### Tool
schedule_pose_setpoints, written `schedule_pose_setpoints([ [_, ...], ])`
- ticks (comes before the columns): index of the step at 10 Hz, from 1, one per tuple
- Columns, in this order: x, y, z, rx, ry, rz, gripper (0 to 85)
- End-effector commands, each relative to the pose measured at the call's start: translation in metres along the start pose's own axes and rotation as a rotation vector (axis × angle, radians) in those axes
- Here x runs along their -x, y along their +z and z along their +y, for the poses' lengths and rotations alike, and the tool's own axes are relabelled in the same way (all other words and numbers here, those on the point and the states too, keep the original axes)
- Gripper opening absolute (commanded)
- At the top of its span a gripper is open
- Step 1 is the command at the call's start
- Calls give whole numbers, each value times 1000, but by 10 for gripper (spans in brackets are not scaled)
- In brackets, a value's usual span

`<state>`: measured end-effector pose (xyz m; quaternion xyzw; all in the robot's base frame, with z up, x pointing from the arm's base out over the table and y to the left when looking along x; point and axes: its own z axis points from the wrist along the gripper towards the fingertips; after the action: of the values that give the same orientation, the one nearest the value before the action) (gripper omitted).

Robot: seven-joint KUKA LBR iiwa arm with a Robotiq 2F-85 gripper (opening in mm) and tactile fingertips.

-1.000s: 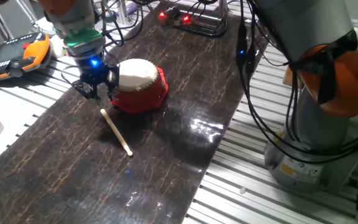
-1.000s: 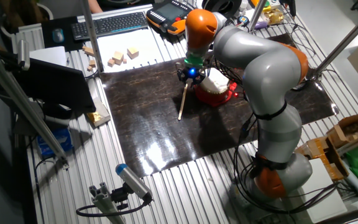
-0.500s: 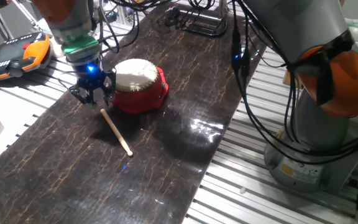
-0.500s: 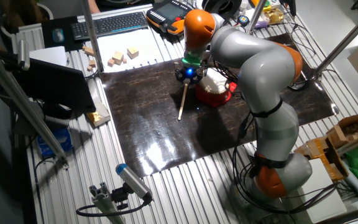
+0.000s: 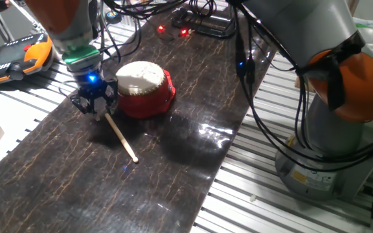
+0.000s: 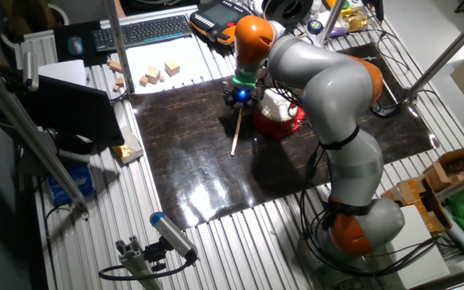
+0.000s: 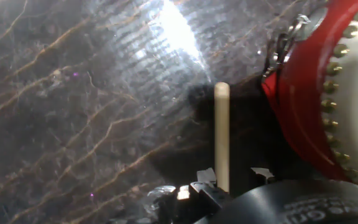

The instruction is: Play the drum

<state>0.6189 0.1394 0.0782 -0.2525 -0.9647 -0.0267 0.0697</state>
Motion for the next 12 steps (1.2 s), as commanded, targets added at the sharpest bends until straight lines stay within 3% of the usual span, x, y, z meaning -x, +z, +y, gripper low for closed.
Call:
schedule_pose_setpoints([
  [1,1,1,0,-4,3,-3,403],
  [4,4,8,2,-32,0,-18,403],
  [7,9,15,1,-35,-4,-20,407],
  [9,9,17,1,-60,-2,-31,407],
  [12,8,26,-3,-68,-7,-41,407],
])
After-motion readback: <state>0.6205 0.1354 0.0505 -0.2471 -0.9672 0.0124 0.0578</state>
